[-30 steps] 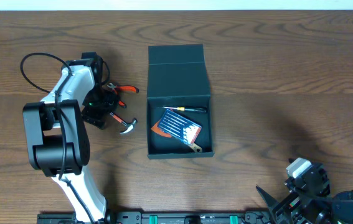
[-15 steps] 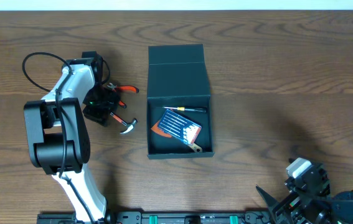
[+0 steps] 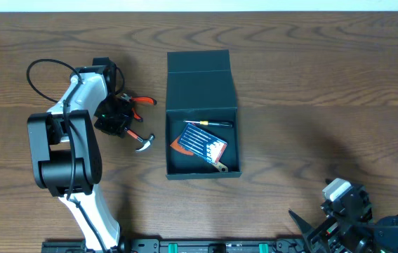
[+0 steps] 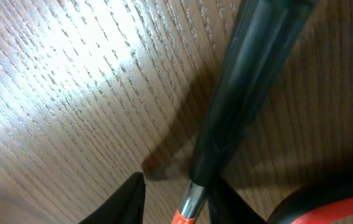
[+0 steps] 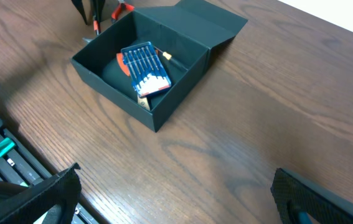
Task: Pack container
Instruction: 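Grasp the hammer's black handle with the left gripper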
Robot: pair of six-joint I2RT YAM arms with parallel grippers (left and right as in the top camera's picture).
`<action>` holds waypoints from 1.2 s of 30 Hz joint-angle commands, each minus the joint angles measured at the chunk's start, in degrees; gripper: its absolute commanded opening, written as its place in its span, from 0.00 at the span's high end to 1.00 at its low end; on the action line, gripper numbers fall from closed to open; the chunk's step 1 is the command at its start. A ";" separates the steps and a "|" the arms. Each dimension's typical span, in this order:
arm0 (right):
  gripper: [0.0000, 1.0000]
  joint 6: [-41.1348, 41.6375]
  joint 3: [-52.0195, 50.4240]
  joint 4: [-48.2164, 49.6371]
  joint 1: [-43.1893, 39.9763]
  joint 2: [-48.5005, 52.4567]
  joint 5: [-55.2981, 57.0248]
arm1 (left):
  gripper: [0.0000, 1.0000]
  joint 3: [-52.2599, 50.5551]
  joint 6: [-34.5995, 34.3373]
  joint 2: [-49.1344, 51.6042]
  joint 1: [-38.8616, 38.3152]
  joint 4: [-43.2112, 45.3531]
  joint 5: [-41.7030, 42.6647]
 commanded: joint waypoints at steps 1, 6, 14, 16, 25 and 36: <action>0.01 0.98 0.04 0.07 -0.24 -0.20 0.39 | 0.73 -0.37 -0.17 2.29 0.13 -0.33 -0.98; 0.01 0.98 0.04 0.07 -0.24 -0.20 0.39 | 0.74 -0.61 -0.20 2.27 0.13 -0.26 -0.98; 0.01 0.98 0.04 0.07 -0.24 -0.20 0.39 | 0.79 -2.80 -0.20 2.27 0.09 1.49 -1.14; 0.01 0.98 0.04 0.07 -0.24 -0.20 0.39 | 0.81 -2.80 -0.20 2.29 0.09 1.81 -1.14; 0.01 0.98 0.04 0.07 -0.24 -0.20 0.39 | 0.93 -2.80 -0.22 2.08 0.09 2.54 -0.94; 0.01 0.98 0.04 0.07 -0.24 -0.20 0.39 | 0.94 -2.80 -0.20 -5.27 0.09 2.47 -1.18</action>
